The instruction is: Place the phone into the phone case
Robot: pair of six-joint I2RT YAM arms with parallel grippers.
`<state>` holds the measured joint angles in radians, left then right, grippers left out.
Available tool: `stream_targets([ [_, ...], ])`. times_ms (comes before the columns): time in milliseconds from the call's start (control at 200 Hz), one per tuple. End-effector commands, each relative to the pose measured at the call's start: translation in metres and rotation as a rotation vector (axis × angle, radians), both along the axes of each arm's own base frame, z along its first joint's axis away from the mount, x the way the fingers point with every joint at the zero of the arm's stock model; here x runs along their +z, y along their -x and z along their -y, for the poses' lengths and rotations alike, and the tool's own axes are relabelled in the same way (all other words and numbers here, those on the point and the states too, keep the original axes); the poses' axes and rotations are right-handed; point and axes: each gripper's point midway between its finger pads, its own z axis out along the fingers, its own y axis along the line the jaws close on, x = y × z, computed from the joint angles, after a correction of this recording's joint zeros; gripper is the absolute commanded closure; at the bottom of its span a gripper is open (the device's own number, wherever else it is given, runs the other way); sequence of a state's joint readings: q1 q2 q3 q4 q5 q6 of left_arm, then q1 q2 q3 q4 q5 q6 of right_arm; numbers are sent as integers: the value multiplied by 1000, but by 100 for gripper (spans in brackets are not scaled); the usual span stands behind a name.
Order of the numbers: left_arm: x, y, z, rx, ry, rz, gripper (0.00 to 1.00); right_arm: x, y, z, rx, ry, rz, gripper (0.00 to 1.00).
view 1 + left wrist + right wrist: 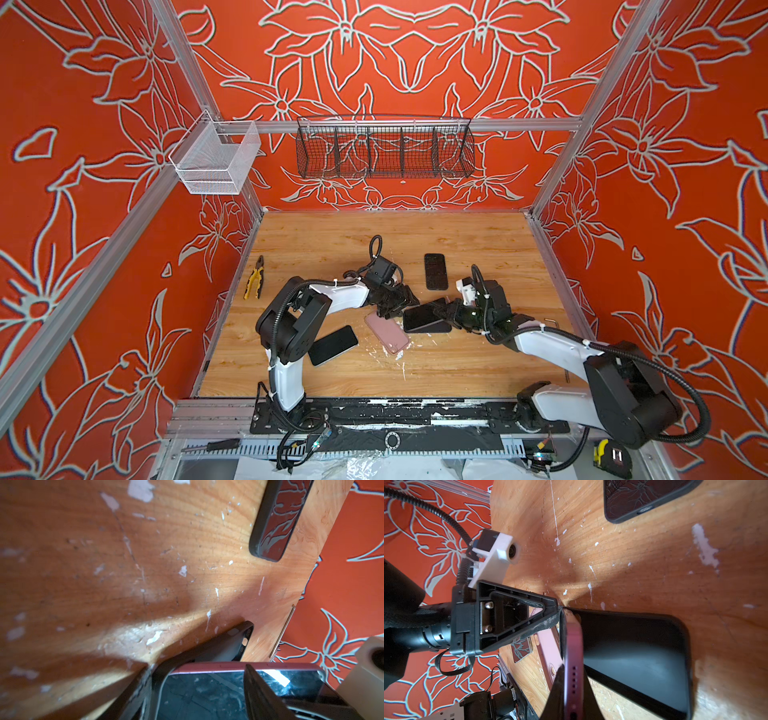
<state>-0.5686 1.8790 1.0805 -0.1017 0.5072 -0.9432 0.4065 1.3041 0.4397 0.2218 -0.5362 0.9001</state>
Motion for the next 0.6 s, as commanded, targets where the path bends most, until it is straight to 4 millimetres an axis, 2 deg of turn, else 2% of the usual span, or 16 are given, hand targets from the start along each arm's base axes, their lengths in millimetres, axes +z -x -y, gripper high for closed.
stream_targets([
  [0, -3, -1, 8, -9, 20, -5, 33, -73, 37, 34, -62, 200, -202, 99],
  [235, -9, 3, 4, -5, 9, -15, 32, -92, 46, 46, -64, 263, -226, 95],
  [435, -4, -6, 9, -12, 13, 1, 33, -107, 51, 48, -38, 300, -262, 91],
  [590, 3, -16, 11, -19, 2, 28, 33, -117, 54, 48, -36, 305, -284, 84],
])
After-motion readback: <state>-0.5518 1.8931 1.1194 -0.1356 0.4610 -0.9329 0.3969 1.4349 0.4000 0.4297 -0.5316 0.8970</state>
